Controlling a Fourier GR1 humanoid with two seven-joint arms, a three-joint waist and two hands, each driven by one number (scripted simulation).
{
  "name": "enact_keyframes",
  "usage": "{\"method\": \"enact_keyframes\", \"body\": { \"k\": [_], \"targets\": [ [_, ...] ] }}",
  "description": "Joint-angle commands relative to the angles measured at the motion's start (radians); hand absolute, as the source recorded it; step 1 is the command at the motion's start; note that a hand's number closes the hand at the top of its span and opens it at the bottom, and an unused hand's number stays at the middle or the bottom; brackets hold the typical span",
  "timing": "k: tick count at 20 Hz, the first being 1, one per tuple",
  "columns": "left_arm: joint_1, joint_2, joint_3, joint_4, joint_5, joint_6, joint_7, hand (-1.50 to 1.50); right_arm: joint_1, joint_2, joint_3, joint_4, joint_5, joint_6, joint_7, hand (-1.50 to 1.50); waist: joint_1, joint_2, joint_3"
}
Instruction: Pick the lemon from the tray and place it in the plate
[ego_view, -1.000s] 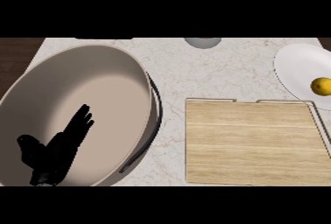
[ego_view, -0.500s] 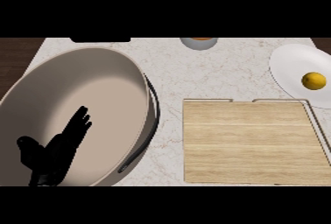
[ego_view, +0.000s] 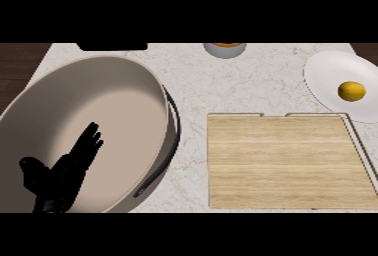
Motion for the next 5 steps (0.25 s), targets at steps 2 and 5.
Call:
{"method": "enact_keyframes", "body": {
  "k": [2, 5],
  "targets": [
    [-0.023, -0.071, -0.016, 0.183, -0.005, 0.01, -0.028, 0.0, 0.019, 0.043, 0.026, -0.018, 0.009, -0.03, -0.023, -1.5, -0.018, 0.023, -0.027],
    [-0.022, -0.074, -0.028, 0.14, -0.028, 0.027, -0.011, 0.0, 0.043, 0.038, 0.026, -0.014, 0.001, -0.031, -0.015, -1.5, -0.01, 0.023, -0.026]
  ]
}}
